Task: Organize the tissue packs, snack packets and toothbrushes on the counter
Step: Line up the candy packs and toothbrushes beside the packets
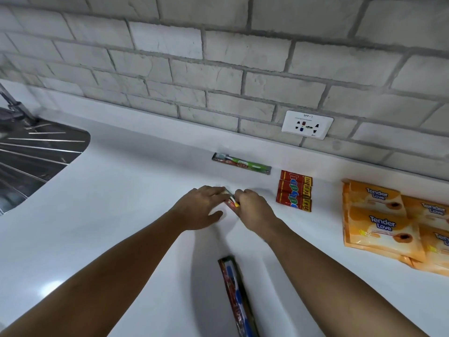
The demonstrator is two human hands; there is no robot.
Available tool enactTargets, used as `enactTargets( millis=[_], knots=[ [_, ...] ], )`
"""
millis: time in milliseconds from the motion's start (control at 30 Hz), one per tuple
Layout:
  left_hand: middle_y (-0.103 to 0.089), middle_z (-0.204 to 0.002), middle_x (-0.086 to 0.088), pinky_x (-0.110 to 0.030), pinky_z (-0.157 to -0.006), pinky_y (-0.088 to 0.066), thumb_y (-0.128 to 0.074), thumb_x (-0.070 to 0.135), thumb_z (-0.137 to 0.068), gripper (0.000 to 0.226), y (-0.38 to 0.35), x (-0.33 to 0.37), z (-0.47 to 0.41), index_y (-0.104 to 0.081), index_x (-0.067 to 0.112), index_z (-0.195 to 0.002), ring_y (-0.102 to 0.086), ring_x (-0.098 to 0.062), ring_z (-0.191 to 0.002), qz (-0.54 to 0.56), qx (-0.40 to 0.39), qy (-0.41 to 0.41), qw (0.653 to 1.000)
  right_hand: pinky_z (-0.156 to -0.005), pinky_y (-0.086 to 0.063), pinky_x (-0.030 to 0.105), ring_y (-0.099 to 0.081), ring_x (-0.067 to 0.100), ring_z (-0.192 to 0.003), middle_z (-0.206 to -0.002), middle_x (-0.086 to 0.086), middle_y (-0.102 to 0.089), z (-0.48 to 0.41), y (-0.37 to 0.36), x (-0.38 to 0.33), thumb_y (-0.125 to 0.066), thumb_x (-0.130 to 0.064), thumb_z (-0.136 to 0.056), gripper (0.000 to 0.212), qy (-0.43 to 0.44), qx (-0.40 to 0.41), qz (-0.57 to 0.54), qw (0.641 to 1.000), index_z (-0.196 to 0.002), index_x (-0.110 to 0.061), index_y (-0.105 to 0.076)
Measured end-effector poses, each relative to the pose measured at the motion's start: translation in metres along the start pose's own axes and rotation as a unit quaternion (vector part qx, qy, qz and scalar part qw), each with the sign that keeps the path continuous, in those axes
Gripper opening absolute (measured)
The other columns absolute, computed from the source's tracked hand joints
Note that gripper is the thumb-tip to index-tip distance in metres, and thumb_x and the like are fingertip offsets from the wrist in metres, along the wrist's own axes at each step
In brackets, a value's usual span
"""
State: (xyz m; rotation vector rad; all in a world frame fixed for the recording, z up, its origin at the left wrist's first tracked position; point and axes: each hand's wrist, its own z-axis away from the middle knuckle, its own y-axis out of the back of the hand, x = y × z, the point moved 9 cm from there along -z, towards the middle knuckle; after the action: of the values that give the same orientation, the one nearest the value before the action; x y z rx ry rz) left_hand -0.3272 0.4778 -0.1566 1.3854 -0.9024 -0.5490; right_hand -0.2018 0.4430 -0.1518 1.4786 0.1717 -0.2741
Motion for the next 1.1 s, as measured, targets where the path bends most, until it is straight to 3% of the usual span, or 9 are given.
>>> enactTargets(
  millis=[133,300,433,533,800,1100],
  knots=[
    [-0.044,-0.161,-0.002,-0.043,-0.1,-0.049,-0.051,0.049,-0.098,0.061,-0.002,-0.016,-0.007,-0.044,0.026,-0.153,-0.05,-0.027,-0.138,-0.08,0.019,0.06,0.995,-0.084,-0.056,0.037,-0.059,0.027,-0.104,-0.117,0.01,-0.057,-0.011,0.003,-0.005,-0.077,-0.012,-0.086,0.049,0.033,0.022,0.065,0.997,-0.129,-0.015,-0.055],
    [-0.048,-0.155,-0.006,-0.047,-0.094,-0.052,-0.053,0.048,-0.098,0.06,0.003,-0.037,-0.013,-0.047,0.021,-0.151,-0.054,-0.032,-0.133,-0.103,0.036,0.143,0.984,-0.089,-0.051,0.04,-0.052,0.028,-0.112,-0.121,0.009,-0.054,-0.004,0.003,0.002,-0.067,-0.009,-0.091,0.045,0.047,0.039,0.122,0.991,-0.136,-0.011,-0.059],
    [-0.048,-0.15,-0.008,-0.047,-0.095,-0.051,-0.048,0.051,-0.1,0.057,0.007,-0.04,-0.026,-0.052,0.018,-0.147,-0.053,-0.031,-0.13,-0.104,0.032,0.185,0.977,-0.096,-0.049,0.048,-0.049,0.031,-0.123,-0.136,0.008,-0.052,-0.003,0.005,0.015,-0.059,-0.024,-0.097,0.037,0.03,0.05,0.157,0.986,-0.132,-0.013,-0.063],
    [-0.043,-0.152,-0.006,-0.046,-0.1,-0.048,-0.043,0.054,-0.102,0.06,0.005,-0.042,-0.038,-0.05,0.017,-0.149,-0.05,-0.028,-0.132,-0.09,0.01,0.208,0.974,-0.101,-0.046,0.05,-0.045,0.033,-0.131,-0.149,0.01,-0.044,-0.006,0.003,0.026,-0.044,-0.037,-0.104,0.044,0.011,0.024,0.152,0.988,-0.136,-0.01,-0.057],
    [-0.025,-0.168,-0.003,-0.047,-0.106,-0.045,-0.036,0.057,-0.104,0.069,0.0,-0.048,-0.058,-0.03,0.017,-0.161,-0.046,-0.029,-0.137,-0.093,-0.037,0.203,0.974,-0.118,-0.029,0.055,-0.022,0.033,-0.149,-0.167,0.006,-0.017,-0.021,0.003,0.046,-0.026,-0.047,-0.107,0.061,-0.029,-0.049,0.142,0.988,-0.155,-0.01,-0.036],
    [-0.024,-0.171,-0.007,-0.049,-0.113,-0.039,-0.037,0.059,-0.104,0.071,0.005,-0.045,-0.064,-0.03,0.017,-0.161,-0.038,-0.032,-0.147,-0.084,-0.021,0.195,0.977,-0.122,-0.023,0.057,-0.009,0.034,-0.156,-0.171,0.004,-0.009,-0.026,0.007,0.049,-0.027,-0.049,-0.106,0.062,-0.038,-0.071,0.123,0.989,-0.158,-0.013,-0.031]
  ],
)
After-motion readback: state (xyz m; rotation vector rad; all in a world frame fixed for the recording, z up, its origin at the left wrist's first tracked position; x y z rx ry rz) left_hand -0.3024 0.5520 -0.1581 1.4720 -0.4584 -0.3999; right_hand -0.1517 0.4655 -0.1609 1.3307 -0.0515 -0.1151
